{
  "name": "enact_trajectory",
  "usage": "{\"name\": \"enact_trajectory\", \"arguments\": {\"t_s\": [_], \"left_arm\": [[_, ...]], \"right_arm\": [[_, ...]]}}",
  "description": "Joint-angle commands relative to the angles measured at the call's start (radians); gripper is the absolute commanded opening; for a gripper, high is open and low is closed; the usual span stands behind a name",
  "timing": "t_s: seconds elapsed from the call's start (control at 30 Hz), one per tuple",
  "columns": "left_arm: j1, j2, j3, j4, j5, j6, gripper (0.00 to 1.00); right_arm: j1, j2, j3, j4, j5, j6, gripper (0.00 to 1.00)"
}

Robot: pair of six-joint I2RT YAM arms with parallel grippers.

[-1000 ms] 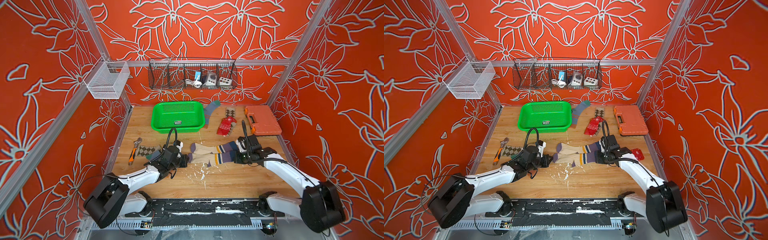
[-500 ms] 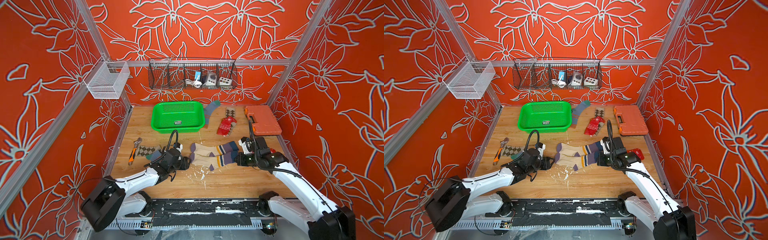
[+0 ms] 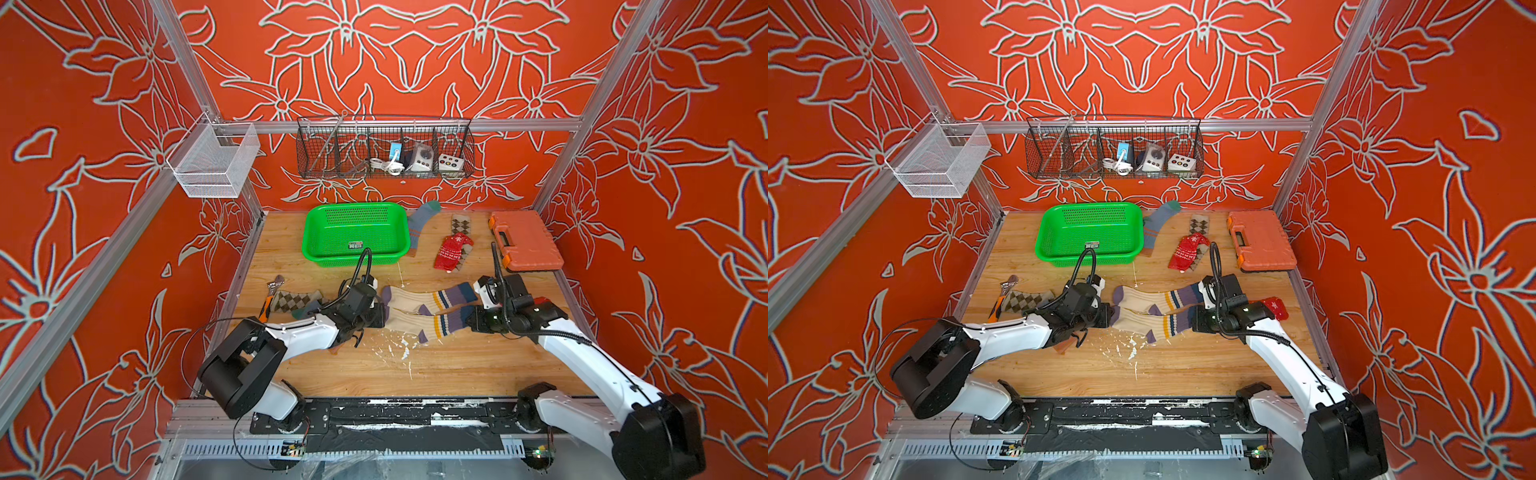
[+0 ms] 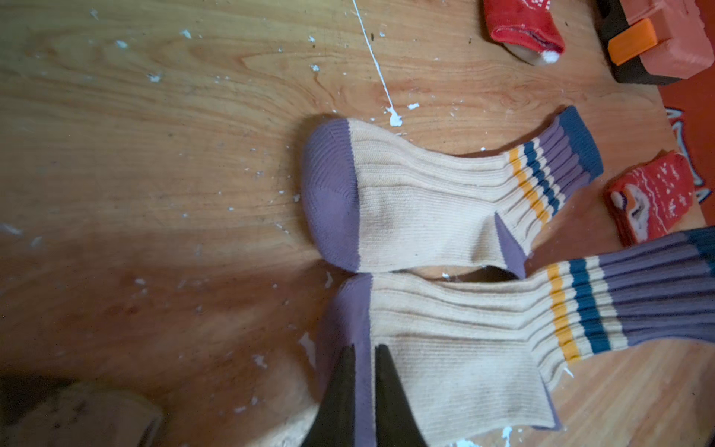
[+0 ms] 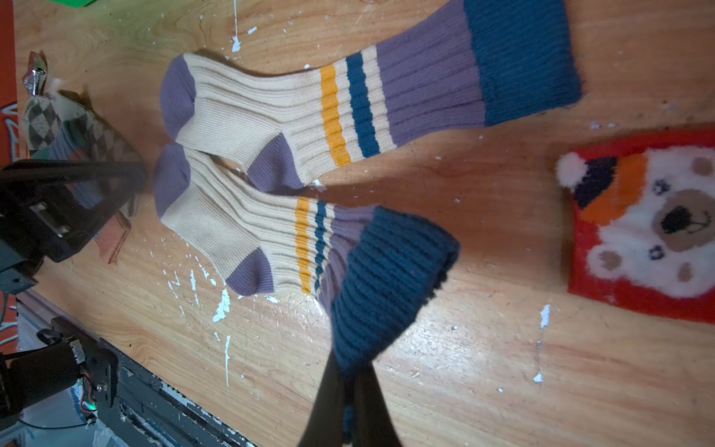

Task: Place the socks together as a pair
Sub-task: Flatten out the sock at the center of the board.

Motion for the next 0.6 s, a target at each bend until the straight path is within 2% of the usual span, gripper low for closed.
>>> {"name": "enact_trajectory", "arguments": {"t_s": [0.0,0.03,0.1,0.17,0.27,0.33,0.43,0.57], "left_arm": [[-0.005,0.042,0.023,-0.035,-0.006,0.029,0.19],[-0.005,0.049,0.030,-0.044,-0.016,0.034,0.31],[-0.005,0.055,0.038,-0.057,-0.036,0.037,0.42],[-0.005,0.061,0.047,-0.066,-0.052,0.043,0.45],[-0.006,0.080,0.062,-0.070,-0.056,0.048,0.44],[-0.005,0.097,0.071,-0.071,-0.052,0.052,0.39],[-0.010,0.108,0.081,-0.078,-0.042,0.060,0.16],[-0.029,0.078,0.074,-0.114,-0.009,0.069,0.00]], "right_arm": [[0.006,0.012,-0.017,0.027,0.017,0.002,0.00],[0.006,0.015,-0.016,0.028,0.016,0.002,0.00],[0.006,0.018,-0.016,0.030,0.013,0.002,0.00],[0.006,0.018,-0.013,0.029,0.015,-0.001,0.00],[0.006,0.022,-0.007,0.027,0.012,-0.004,0.00],[0.006,0.027,-0.007,0.031,0.011,-0.006,0.00],[0.006,0.034,-0.007,0.034,0.009,-0.007,0.00],[0.006,0.040,-0.008,0.047,-0.001,-0.002,0.00]]}}
